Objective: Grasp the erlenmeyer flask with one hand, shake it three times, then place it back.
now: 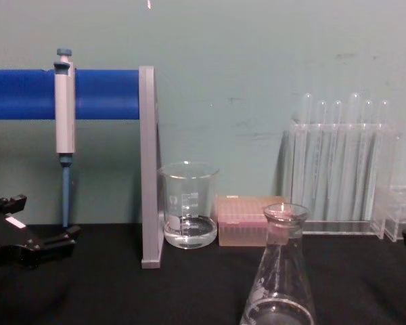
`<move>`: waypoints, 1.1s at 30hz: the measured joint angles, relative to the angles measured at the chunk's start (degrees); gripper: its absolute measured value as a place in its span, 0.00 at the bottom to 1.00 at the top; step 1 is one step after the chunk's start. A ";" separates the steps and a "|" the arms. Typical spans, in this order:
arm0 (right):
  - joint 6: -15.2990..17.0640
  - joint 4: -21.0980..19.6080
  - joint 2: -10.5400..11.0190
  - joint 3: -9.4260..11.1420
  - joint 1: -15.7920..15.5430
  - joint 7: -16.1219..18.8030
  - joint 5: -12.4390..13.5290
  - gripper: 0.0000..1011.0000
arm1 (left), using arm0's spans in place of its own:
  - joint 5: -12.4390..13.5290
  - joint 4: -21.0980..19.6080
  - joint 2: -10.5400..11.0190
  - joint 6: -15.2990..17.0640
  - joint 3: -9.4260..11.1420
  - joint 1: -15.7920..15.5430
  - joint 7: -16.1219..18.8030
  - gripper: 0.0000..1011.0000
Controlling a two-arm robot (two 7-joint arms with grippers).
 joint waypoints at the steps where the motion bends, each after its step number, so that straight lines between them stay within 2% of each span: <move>1: 0.00 0.00 0.00 0.00 0.00 0.00 0.00 0.99 | 0.00 0.00 0.00 0.00 0.00 0.00 0.00 0.99; 8: 0.00 0.00 0.00 0.00 0.00 0.00 0.00 0.99 | 0.00 0.00 0.00 0.00 0.00 0.00 0.00 0.99; 15: -0.14 -0.79 -0.45 1.49 -0.88 1.84 1.02 0.99 | 0.00 0.00 0.00 0.00 0.00 0.00 0.00 0.99; 21: 0.19 -3.03 -0.55 2.86 -2.12 4.25 2.82 0.99 | 0.00 0.00 0.00 0.00 0.00 0.00 0.00 0.99; 27: 1.71 -6.26 -0.58 4.45 -3.72 8.25 6.55 0.99 | 0.00 0.00 0.00 0.00 0.00 0.00 0.00 0.99; 33: 2.82 -8.27 -1.04 5.38 -4.65 11.29 9.24 0.99 | 0.00 0.00 0.00 0.00 0.00 0.00 0.00 0.99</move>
